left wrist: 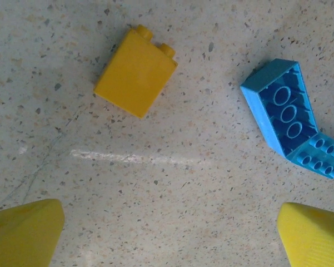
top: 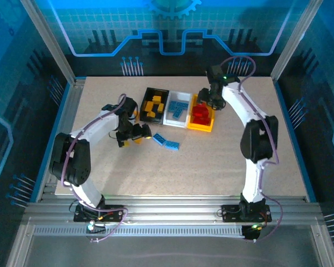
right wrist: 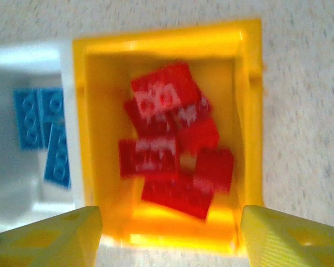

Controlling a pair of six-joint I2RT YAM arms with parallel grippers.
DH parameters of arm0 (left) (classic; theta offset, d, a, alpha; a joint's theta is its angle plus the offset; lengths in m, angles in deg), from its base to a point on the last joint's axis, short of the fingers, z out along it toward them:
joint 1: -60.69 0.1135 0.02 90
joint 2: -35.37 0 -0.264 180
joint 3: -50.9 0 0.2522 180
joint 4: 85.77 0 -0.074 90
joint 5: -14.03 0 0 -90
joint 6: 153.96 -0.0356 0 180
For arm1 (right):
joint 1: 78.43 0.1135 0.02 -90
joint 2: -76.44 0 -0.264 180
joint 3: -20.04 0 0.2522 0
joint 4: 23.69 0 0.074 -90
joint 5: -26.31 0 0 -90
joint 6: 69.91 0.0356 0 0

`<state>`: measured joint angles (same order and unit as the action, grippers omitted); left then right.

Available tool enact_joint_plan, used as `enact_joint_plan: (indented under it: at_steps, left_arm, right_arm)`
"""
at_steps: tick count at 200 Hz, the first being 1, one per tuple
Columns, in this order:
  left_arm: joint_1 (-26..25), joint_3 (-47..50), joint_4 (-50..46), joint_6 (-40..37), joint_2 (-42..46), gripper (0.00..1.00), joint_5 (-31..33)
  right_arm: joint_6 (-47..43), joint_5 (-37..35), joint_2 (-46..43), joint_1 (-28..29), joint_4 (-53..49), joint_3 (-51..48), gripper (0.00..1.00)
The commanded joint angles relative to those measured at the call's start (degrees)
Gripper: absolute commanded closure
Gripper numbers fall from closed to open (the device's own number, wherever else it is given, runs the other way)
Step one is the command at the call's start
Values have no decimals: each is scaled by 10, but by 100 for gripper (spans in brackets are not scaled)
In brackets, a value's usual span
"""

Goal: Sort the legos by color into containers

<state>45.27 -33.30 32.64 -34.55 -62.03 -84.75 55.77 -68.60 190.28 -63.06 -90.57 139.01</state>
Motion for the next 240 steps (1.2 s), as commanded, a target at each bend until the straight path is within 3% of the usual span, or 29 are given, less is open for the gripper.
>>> enact_joint_plan:
  at_steps: [1,35,87,118,240]
  left_arm:
    - [3,-25,-14,-22,-21,1,16]
    - [3,-63,-12,-69,-71,10,33]
    - [11,-139,-29,-175,-163,16,82]
    - [26,-146,-26,-182,-179,23,81]
    - [20,-92,-3,-191,-176,29,62]
  right_arm:
    - [-6,61,-81,24,48,-113,32]
    - [-15,110,-165,71,93,-234,32]
    - [-1,110,-203,98,84,-274,33]
    - [0,101,-218,98,77,-284,34]
    - [13,104,-195,100,78,-277,36]
